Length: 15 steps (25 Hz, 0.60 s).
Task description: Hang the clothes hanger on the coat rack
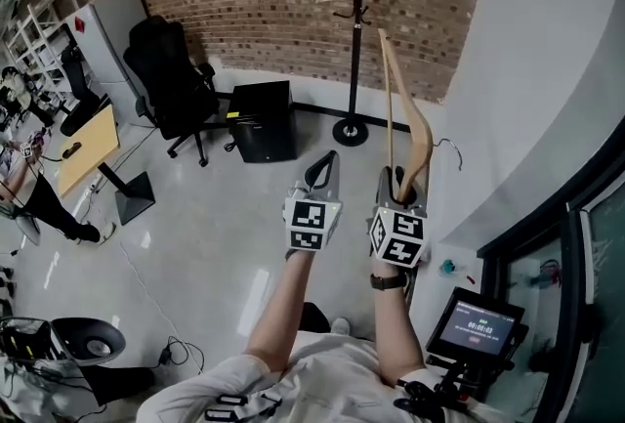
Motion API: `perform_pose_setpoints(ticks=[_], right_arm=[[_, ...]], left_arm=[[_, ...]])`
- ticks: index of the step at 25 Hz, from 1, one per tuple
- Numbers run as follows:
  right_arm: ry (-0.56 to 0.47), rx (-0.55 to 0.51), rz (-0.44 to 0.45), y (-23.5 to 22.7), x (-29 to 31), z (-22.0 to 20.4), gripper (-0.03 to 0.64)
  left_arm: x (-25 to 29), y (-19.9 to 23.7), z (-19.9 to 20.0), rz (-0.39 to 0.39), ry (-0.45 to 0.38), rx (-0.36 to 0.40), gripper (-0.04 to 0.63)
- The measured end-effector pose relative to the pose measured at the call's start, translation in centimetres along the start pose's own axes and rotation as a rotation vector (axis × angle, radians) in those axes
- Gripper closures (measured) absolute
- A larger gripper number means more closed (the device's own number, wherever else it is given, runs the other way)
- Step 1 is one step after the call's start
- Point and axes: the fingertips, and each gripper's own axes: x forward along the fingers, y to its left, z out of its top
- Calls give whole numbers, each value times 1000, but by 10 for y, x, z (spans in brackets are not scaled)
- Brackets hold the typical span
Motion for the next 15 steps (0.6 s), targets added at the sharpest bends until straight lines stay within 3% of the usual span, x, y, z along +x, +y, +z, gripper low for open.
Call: perform_pose_setpoints(ticks=[4,9,15], right_arm=[[39,2,14,-2,39,-14,532],[37,-33,21,13,101,0,532],[5,21,72,40,193,37,532]], left_arm=[[28,19,-12,11,13,16,603],[72,85,-34,107,58,-130,601],[139,160,-16,104,8,-138,601]])
